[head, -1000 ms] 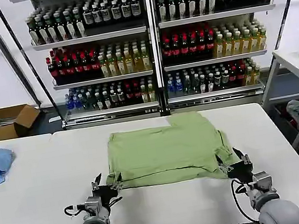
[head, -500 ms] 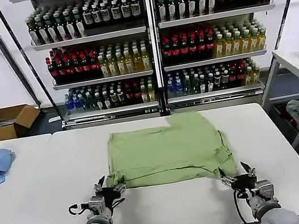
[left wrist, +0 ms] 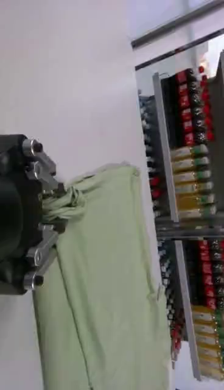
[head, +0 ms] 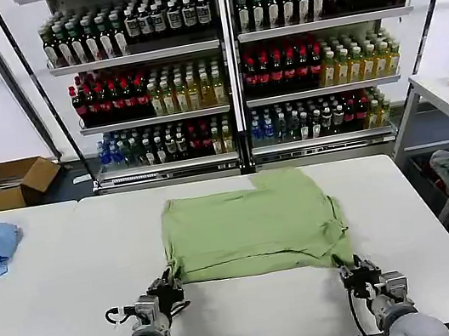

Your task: Fold and organize the clothes.

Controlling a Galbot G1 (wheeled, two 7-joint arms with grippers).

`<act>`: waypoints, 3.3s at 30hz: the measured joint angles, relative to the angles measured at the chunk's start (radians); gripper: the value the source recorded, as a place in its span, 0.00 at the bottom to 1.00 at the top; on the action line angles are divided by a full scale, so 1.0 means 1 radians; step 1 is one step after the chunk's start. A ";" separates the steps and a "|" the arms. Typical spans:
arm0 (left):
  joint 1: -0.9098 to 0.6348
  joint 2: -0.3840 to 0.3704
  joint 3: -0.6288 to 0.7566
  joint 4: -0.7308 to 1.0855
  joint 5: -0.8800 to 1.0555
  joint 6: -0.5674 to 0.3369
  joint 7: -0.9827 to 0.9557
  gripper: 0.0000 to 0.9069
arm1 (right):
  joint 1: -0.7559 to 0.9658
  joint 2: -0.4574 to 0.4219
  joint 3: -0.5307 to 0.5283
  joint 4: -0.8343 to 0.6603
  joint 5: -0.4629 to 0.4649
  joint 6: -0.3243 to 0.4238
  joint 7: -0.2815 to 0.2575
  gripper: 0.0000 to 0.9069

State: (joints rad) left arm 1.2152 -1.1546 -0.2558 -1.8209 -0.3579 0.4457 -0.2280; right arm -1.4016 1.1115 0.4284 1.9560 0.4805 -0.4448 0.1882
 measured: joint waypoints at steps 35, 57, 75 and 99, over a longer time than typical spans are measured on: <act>0.329 0.072 -0.082 -0.308 0.021 0.012 0.013 1.00 | -0.442 -0.027 0.174 0.317 -0.135 0.015 -0.029 1.00; 0.268 0.151 -0.097 -0.317 -0.028 0.038 -0.006 1.00 | -0.282 -0.085 0.208 0.317 -0.021 0.024 0.020 1.00; -0.198 0.069 0.059 0.052 -0.092 0.074 -0.025 1.00 | 0.301 -0.082 -0.073 -0.067 0.113 -0.073 0.089 1.00; -0.499 -0.046 0.168 0.437 -0.104 0.090 -0.022 1.00 | 0.786 0.053 -0.318 -0.619 0.179 -0.101 0.055 1.00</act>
State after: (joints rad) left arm 0.7159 -1.2005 -0.0873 -1.3836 -0.4618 0.5360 -0.2498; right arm -0.6154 1.1648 0.1104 1.3370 0.6598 -0.5462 0.2432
